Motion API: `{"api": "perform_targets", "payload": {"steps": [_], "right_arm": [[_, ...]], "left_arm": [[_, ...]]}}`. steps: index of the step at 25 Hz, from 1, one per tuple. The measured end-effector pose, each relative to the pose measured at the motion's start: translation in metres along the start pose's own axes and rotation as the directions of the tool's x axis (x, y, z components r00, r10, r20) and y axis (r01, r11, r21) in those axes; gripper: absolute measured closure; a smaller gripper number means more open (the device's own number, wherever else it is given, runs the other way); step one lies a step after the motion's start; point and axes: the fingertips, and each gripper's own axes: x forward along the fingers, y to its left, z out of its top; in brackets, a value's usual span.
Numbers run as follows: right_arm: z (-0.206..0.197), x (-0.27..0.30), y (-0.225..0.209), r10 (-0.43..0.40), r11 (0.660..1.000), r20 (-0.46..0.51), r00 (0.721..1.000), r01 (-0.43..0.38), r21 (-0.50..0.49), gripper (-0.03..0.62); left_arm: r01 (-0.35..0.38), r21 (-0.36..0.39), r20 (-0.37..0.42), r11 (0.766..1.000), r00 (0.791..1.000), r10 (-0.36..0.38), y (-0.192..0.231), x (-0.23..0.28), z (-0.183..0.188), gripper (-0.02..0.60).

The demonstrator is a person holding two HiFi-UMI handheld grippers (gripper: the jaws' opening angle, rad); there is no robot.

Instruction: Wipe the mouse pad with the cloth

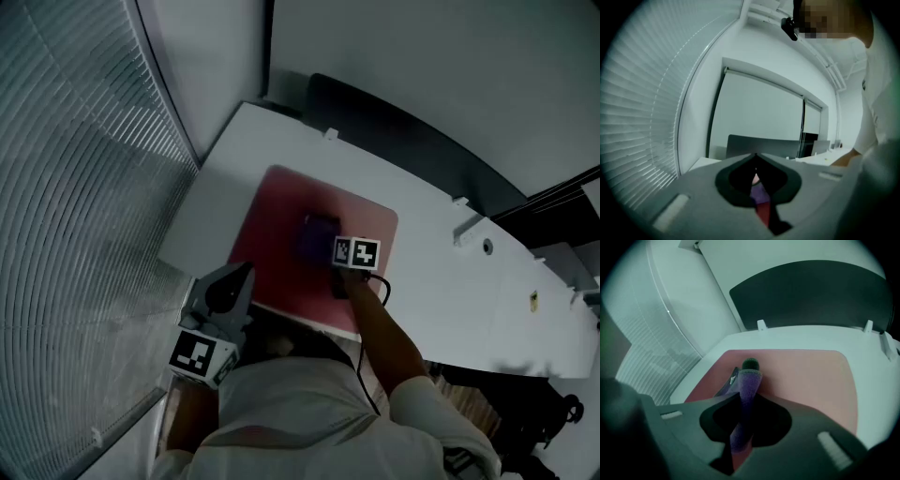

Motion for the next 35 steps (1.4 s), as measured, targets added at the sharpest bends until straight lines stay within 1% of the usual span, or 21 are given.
{"api": "perform_targets", "payload": {"steps": [6,12,15,18,22,25,28,30,32,35], "right_arm": [[-0.021,-0.050,-0.085,-0.068,0.996,0.016,0.998,0.067,0.056,0.546],[-0.044,-0.096,-0.169,-0.130,0.988,0.020,0.991,0.128,0.084,0.546],[-0.051,-0.120,-0.197,-0.151,0.984,0.023,0.988,0.148,0.102,0.546],[-0.059,-0.142,-0.219,-0.183,0.980,0.021,0.983,0.180,0.090,0.546],[-0.069,-0.167,-0.237,-0.232,0.969,0.032,0.972,0.229,0.094,0.546],[-0.060,-0.192,-0.221,-0.225,0.971,0.096,0.970,0.215,0.101,0.546],[-0.041,-0.212,-0.185,-0.196,0.980,0.185,0.963,0.186,0.069,0.546],[-0.026,-0.215,-0.148,-0.142,0.990,0.233,0.962,0.135,0.047,0.546],[-0.011,-0.207,-0.105,-0.070,0.998,0.267,0.961,0.065,0.026,0.546],[0.009,-0.180,-0.033,0.053,0.999,0.285,0.957,-0.051,-0.017,0.546]], "left_arm": [[0.045,-0.002,0.013,0.999,0.999,-0.045,-0.043,0.038,-0.001,0.580],[0.085,0.009,0.011,0.996,0.996,-0.086,-0.093,0.073,-0.012,0.580],[0.103,0.008,-0.004,0.995,0.995,-0.103,-0.113,0.085,-0.012,0.580],[0.122,0.009,-0.017,0.992,0.992,-0.122,-0.129,0.091,-0.012,0.580],[0.142,0.012,-0.033,0.990,0.989,-0.142,-0.133,0.096,-0.012,0.580],[0.150,0.014,-0.038,0.989,0.988,-0.150,-0.126,0.094,-0.011,0.580],[0.150,0.018,-0.034,0.989,0.988,-0.149,-0.111,0.085,-0.011,0.580],[0.139,0.024,-0.027,0.990,0.990,-0.139,-0.097,0.076,-0.009,0.580],[0.122,0.027,-0.021,0.992,0.992,-0.121,-0.079,0.065,-0.007,0.580],[0.080,0.023,-0.018,0.997,0.997,-0.080,-0.046,0.045,-0.006,0.580]]}}
